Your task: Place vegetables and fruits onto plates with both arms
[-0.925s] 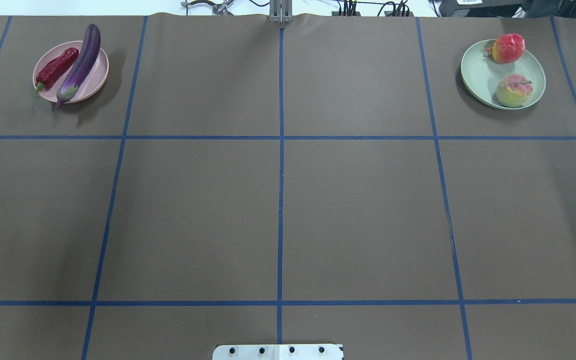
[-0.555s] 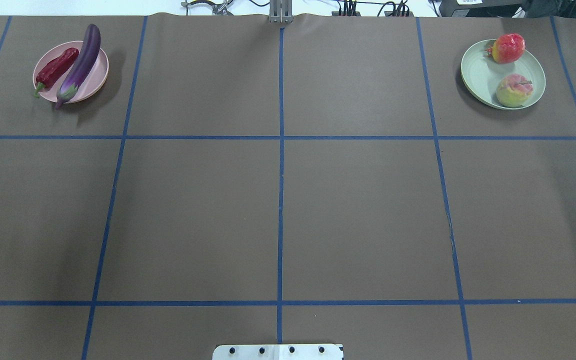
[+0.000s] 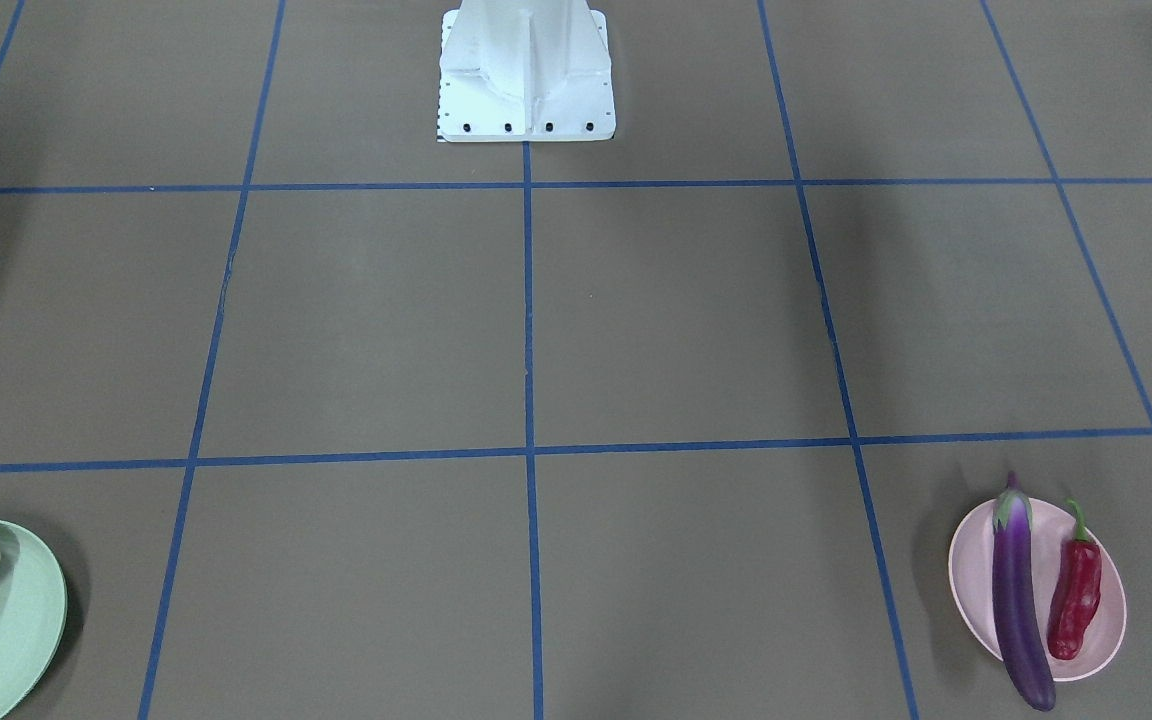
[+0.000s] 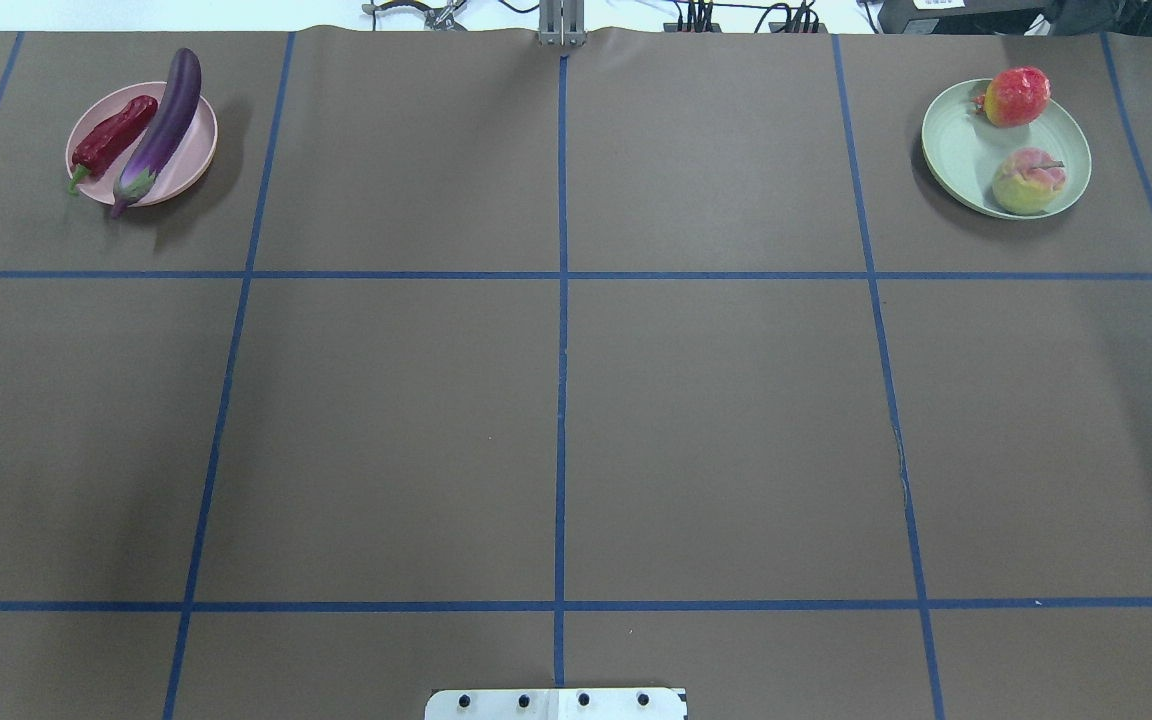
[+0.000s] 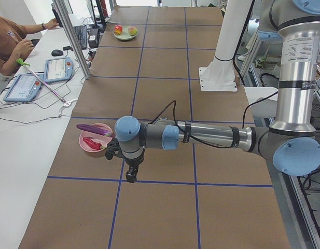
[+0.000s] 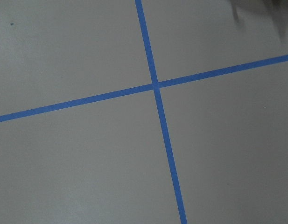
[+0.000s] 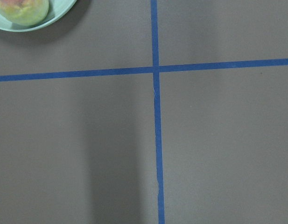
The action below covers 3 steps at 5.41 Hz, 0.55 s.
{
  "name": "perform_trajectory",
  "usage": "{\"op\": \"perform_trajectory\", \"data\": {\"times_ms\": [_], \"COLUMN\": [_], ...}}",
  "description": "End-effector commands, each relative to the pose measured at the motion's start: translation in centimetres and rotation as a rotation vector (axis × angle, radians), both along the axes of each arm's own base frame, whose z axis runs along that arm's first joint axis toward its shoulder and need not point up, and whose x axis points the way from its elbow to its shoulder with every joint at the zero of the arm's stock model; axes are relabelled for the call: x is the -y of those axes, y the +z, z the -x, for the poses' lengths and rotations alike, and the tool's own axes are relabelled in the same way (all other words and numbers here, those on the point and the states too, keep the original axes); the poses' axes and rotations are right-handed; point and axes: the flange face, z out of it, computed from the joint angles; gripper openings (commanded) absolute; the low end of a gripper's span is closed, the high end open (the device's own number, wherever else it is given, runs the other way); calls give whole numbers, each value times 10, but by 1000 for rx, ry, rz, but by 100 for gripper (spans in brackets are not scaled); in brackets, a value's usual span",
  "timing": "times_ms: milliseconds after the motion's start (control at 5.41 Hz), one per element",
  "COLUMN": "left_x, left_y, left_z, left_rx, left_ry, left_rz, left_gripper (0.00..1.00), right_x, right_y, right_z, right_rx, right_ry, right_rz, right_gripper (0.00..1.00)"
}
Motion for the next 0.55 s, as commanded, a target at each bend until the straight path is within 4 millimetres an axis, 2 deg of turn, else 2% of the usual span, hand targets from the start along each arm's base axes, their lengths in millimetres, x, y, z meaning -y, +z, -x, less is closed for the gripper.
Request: {"op": "perform_trajectory", "data": {"times_ms": [0, 370], "left_x": [1, 3], "left_y": [-1, -3], "left_z": [0, -1], "left_rx": [1, 0], "left_ry": [0, 2], "left_rz": [-3, -7], "left_gripper": [100, 100], "right_x": [0, -1], "right_y": [-1, 1], "right_z": [0, 0], "right_rx": [3, -2], "right_ry": [0, 0], "right_rz": [-3, 2], "right_gripper": [100, 100]}}
